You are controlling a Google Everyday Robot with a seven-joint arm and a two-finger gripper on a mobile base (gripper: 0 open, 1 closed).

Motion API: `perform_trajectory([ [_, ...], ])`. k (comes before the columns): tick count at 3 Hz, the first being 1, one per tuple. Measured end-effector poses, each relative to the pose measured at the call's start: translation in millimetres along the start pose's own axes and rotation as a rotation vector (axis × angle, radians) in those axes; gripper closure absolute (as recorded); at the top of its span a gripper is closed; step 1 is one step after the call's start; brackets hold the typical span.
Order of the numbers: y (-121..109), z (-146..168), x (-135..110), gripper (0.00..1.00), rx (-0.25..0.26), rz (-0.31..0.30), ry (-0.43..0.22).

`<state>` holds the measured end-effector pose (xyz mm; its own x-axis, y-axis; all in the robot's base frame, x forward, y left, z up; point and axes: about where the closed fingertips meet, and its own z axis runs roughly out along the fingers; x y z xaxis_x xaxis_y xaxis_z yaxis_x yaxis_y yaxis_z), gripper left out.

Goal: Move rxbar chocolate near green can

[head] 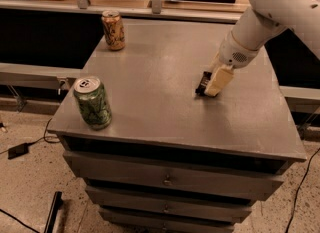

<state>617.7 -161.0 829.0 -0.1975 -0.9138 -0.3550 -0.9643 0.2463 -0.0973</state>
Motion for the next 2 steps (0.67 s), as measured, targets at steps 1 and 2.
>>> perform_trajectory([
  [1,-0.2,-2.1,-0.8,0.98,0.000,0.000,0.000],
  [2,0.6,-0.9,-2.0,1.00,-0.005,-0.007,-0.001],
])
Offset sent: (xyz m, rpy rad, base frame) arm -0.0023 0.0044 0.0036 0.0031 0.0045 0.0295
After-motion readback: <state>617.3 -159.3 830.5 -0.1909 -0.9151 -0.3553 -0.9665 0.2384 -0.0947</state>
